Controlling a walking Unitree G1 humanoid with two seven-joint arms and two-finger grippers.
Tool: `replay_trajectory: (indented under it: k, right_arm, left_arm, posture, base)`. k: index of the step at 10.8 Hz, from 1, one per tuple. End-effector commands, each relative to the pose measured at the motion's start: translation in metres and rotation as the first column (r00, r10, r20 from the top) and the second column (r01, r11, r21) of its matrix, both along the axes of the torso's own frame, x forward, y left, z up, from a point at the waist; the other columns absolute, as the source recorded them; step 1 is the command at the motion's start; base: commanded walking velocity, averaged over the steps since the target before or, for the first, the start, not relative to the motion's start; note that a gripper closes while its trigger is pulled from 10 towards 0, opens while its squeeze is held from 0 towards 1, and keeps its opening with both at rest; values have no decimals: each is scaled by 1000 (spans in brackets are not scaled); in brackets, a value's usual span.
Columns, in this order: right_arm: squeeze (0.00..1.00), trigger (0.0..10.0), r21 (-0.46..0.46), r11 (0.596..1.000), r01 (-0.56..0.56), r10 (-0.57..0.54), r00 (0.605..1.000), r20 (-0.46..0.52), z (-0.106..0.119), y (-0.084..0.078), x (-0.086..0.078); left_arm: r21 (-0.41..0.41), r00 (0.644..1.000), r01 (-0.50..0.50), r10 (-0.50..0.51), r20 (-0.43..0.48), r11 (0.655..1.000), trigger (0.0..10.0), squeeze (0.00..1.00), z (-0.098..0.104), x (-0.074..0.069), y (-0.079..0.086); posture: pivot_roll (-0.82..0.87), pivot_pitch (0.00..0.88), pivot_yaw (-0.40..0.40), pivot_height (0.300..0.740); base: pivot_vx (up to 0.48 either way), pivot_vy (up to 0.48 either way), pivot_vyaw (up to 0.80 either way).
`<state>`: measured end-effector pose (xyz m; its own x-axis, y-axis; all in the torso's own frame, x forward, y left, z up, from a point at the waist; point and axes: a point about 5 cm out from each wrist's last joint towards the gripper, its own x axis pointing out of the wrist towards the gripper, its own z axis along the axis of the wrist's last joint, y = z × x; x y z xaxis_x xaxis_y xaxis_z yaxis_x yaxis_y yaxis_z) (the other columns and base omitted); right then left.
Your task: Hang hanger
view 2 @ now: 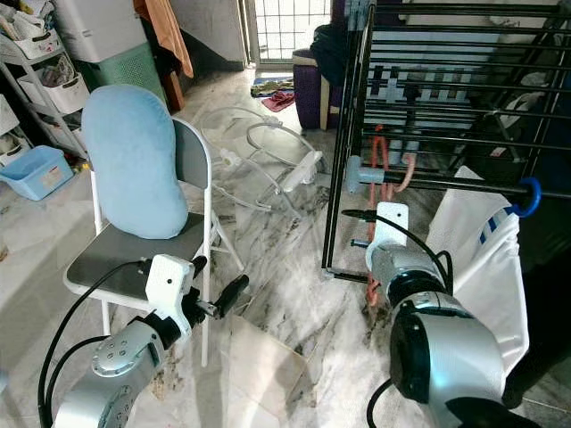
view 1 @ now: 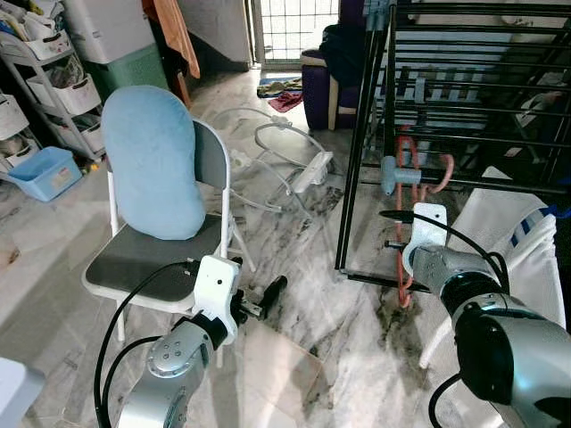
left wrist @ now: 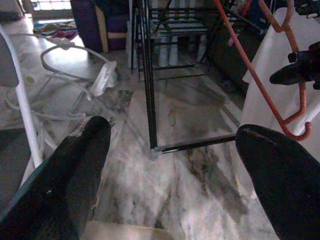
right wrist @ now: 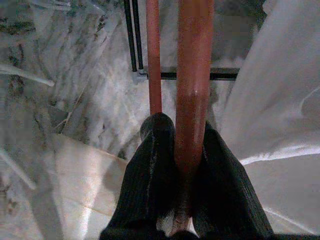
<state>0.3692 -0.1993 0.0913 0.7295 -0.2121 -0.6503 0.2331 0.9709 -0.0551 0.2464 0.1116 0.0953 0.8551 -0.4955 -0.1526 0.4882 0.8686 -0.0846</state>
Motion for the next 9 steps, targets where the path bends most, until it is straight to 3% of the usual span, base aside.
replay_trajectory:
  k: [1,9]
  right_arm:
    - [0,10000,8,1000,6,-6,1000,6,2,1,1]
    - [0,10000,47,999,15,-12,999,-50,-18,3,-11]
  left_arm:
    - [11,1000,5,-5,1,1000,10000,0,2,-1,1]
    - [25,1000,14,-14,-9,1000,10000,0,1,-2,3]
  posture:
    - [46,7,74,740]
    - [54,7,82,740]
  base:
    - [0,0,0]
    - [0,0,0]
